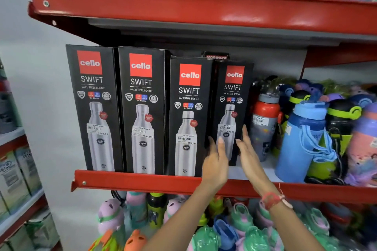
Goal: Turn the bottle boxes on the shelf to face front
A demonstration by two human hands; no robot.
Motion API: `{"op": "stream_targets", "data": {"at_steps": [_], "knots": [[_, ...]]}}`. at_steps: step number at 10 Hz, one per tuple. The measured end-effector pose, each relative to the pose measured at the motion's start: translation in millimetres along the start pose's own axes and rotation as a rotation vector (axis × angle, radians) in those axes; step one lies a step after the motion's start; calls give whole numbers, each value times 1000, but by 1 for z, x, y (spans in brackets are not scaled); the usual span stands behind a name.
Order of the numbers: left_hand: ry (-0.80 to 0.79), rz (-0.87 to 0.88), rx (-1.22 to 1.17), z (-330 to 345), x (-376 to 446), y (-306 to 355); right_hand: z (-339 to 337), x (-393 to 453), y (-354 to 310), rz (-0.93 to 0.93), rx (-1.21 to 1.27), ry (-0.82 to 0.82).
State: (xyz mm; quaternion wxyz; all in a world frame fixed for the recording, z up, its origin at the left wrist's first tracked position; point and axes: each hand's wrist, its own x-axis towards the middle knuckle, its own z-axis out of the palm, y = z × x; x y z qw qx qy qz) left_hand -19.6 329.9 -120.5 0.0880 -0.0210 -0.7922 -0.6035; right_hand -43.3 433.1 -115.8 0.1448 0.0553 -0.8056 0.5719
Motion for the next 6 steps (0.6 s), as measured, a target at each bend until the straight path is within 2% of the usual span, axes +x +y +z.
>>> {"op": "stream_targets", "data": {"at_steps": [1, 3, 5, 6], "knots": [[14, 59, 7, -7, -18, 2, -4, -5, 4, -15, 36, -65], [46, 138, 29, -23, -64, 5, -14, -49, -1, -66, 29, -71], [16, 134, 97, -36, -84, 7, -14, -80, -18, -59, -40, -23], [16, 167, 122, -46, -91, 9, -6, -92, -31, -52, -116, 114]]}}
